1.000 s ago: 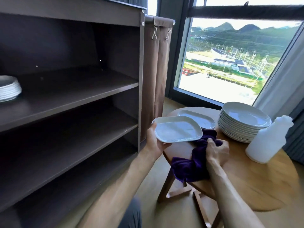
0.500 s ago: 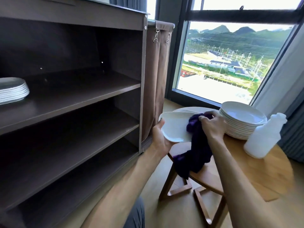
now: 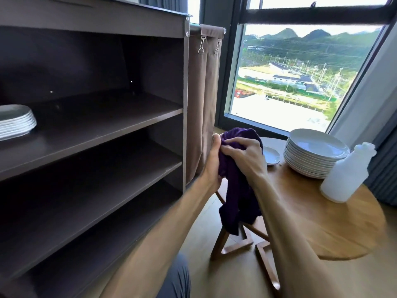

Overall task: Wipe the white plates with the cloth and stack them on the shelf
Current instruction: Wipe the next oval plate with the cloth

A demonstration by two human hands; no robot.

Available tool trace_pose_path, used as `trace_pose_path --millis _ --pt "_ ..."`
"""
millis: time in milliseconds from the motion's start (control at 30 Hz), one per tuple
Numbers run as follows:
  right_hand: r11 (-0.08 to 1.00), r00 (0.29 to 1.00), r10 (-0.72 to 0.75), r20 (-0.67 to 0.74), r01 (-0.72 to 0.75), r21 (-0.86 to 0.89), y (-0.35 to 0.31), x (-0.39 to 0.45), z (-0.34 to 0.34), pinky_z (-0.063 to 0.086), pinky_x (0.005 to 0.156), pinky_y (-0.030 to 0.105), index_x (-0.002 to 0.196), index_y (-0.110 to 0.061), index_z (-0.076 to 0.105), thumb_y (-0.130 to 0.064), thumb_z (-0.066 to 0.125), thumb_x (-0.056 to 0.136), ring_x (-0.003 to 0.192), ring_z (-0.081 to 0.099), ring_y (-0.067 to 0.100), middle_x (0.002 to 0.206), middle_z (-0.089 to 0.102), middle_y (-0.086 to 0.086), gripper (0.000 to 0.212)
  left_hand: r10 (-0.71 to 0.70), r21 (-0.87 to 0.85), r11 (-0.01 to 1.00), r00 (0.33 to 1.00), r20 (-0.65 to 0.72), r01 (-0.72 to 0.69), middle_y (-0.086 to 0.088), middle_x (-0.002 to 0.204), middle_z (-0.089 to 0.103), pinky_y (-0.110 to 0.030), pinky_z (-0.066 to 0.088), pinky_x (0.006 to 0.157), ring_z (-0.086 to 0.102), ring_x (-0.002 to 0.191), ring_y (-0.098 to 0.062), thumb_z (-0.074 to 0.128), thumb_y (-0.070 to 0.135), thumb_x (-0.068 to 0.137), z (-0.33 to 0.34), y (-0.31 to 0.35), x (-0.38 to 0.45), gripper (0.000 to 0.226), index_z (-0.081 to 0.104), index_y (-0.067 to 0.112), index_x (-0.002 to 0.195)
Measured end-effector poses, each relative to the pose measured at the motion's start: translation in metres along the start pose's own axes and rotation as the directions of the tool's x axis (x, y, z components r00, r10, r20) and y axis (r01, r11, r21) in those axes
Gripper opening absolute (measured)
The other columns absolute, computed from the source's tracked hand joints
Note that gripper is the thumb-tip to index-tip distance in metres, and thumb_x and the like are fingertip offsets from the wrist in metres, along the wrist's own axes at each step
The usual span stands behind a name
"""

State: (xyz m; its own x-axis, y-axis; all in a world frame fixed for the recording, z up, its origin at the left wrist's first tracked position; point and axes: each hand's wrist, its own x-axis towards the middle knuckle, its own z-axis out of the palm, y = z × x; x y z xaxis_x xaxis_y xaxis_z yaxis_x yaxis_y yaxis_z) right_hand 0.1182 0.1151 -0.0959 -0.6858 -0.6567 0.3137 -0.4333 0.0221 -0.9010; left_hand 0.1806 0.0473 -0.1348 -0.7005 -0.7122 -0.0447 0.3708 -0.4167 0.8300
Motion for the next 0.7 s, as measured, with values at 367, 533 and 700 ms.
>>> trace_pose_path --millis 367,533,700 --pt "0.877 0.930 0.340 -0.143 -0.368 -0.308 0.053 0.008 -0.033 0.051 0.074 0.029 0.073 -0.022 0.077 -0.022 0.072 0.070 0.081 0.065 0.019 0.078 0.070 -0.002 0.006 0.048 0.069 0.997 0.989 -0.137 -0.039 -0.018 0.125 0.067 -0.053 0.057 0.096 0.064 0.115 -0.036 0.048 0.065 0.097 -0.013 -0.013 -0.011 0.058 0.061 0.020 0.131" --pt "0.917 0.910 0.215 -0.355 -0.313 -0.246 0.051 0.026 -0.047 0.051 0.072 0.029 0.083 -0.021 0.078 -0.020 0.071 0.073 0.085 0.069 0.027 0.083 0.074 0.005 0.012 0.159 0.280 0.945 0.986 0.056 -0.168 -0.011 0.128 0.062 -0.062 0.042 0.112 0.055 0.127 -0.035 0.050 0.076 0.080 0.006 -0.012 -0.021 0.051 0.065 0.038 0.111" --pt "0.979 0.915 0.170 -0.366 -0.198 -0.041 0.030 0.035 -0.053 0.057 0.075 0.034 0.079 -0.027 0.078 -0.025 0.074 0.072 0.082 0.071 0.016 0.073 0.071 -0.011 0.008 0.190 0.381 0.899 0.976 0.107 -0.217 0.017 0.115 0.063 -0.018 0.041 0.097 0.054 0.110 0.007 0.042 0.045 0.108 0.016 -0.008 -0.013 0.026 0.061 0.031 0.119"
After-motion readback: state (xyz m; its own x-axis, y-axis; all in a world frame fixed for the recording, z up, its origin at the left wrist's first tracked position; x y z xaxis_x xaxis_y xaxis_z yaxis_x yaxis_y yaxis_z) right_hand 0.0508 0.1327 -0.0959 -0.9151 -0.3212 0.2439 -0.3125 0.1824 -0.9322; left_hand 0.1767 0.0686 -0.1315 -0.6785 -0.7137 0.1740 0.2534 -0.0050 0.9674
